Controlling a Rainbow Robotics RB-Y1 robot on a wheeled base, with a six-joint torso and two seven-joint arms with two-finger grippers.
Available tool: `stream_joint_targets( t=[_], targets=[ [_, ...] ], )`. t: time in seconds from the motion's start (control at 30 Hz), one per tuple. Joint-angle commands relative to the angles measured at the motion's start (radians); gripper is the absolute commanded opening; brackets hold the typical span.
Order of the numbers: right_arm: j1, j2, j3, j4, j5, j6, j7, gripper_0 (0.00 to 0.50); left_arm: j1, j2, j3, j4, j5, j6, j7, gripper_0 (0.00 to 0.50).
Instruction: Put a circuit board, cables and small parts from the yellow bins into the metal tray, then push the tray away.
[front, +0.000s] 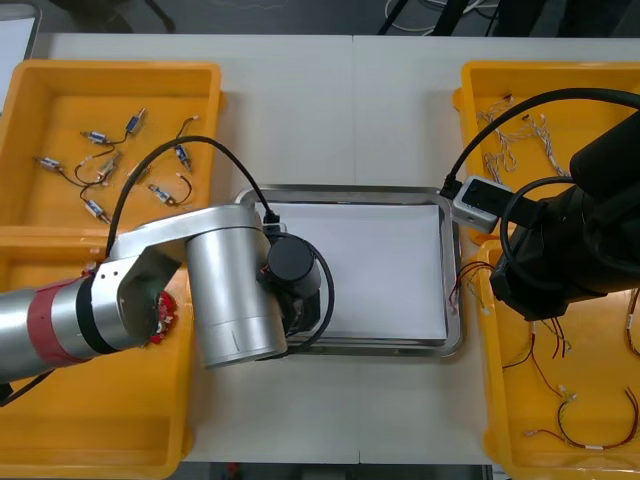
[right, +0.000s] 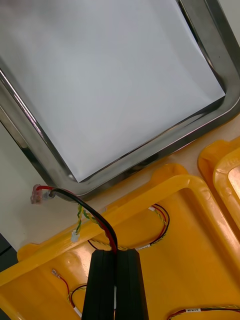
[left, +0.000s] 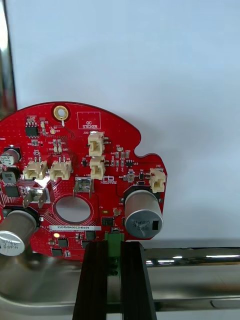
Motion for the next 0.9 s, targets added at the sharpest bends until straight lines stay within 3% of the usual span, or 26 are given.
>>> stream_joint_targets(
  t=[0.03, 0.4, 0.43, 0.47, 0.53, 0.6, 0.7, 0.9],
  targets=[
    [-0.029, -0.033, 0.013, -0.007, 0.008, 0.007, -0.028, 0.000, -0.042, -0.050, -0.028, 0.012, -0.023, -0.019, 0.067, 0.000],
    [-0.029, -0.034, 0.013, -0.007, 0.011, 0.015, -0.028, 0.000, -0.041, -0.072, -0.028, 0.012, -0.033, -0.027, 0.110, 0.001],
    [-0.029, -0.034, 0.013, -0.007, 0.011, 0.015, -0.028, 0.000, -0.042, -0.072, -0.028, 0.011, -0.034, -0.027, 0.113, 0.051],
    [-0.029, -0.034, 0.013, -0.007, 0.011, 0.015, -0.028, 0.000, -0.042, -0.072, -0.028, 0.012, -0.036, -0.027, 0.118, 0.177],
    [-0.029, -0.034, 0.013, -0.005, 0.011, 0.015, -0.028, 0.000, -0.042, -0.072, -0.028, 0.012, -0.039, -0.027, 0.121, 0.356],
    [-0.029, -0.036, 0.013, -0.007, 0.011, 0.015, -0.028, 0.000, -0.042, -0.072, -0.028, 0.012, -0.042, -0.030, 0.129, 0.444],
    [-0.029, -0.036, 0.013, -0.007, 0.011, 0.015, -0.028, 0.000, -0.041, -0.072, -0.027, 0.012, -0.045, -0.030, 0.135, 0.500],
    [-0.029, -0.036, 0.013, -0.007, 0.011, 0.013, -0.028, 0.000, -0.042, -0.069, -0.027, 0.008, -0.059, -0.031, 0.144, 0.500]
  ],
)
